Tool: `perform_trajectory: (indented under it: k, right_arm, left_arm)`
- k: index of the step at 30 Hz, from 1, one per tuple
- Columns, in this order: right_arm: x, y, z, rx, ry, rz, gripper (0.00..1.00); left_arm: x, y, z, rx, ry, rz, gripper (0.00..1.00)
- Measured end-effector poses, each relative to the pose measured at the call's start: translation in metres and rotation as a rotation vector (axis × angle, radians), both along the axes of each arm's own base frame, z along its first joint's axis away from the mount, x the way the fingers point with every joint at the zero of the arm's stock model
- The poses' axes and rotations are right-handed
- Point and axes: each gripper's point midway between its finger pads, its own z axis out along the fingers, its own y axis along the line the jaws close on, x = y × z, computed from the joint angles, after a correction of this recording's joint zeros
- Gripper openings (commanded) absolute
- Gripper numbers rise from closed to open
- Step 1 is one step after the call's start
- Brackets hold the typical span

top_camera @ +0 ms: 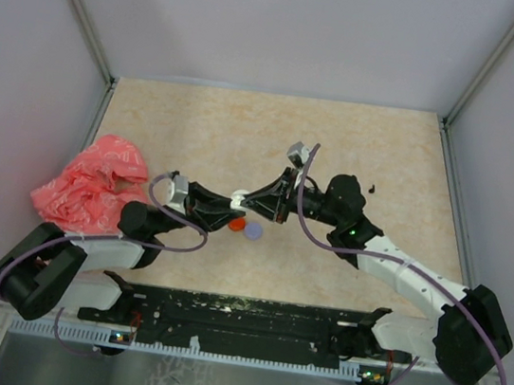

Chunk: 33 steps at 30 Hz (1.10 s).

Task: Insert the wireless bluetooth earbuds into the charging case
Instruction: Place the earbud in the charging case.

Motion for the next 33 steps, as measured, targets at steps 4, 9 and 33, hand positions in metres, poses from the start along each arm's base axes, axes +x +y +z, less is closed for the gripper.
perform_trajectory:
  k: [4, 9, 33]
  right_arm:
    - [-0.002, 0.002, -0.001, -0.014, -0.006, 0.024, 0.19]
    - [-0.003, 0.006, 0.004, -0.068, -0.028, 0.073, 0.25]
    - [-0.025, 0.006, 0.0, -0.245, -0.121, 0.29, 0.34]
  left_arm:
    - [-0.003, -0.001, -0.002, 0.009, -0.004, -0.018, 0.0]
    - [-0.003, -0.003, 0.002, 0.018, -0.044, -0.03, 0.0]
    - [-0.016, -0.021, -0.008, 0.091, -0.05, -0.211, 0.0]
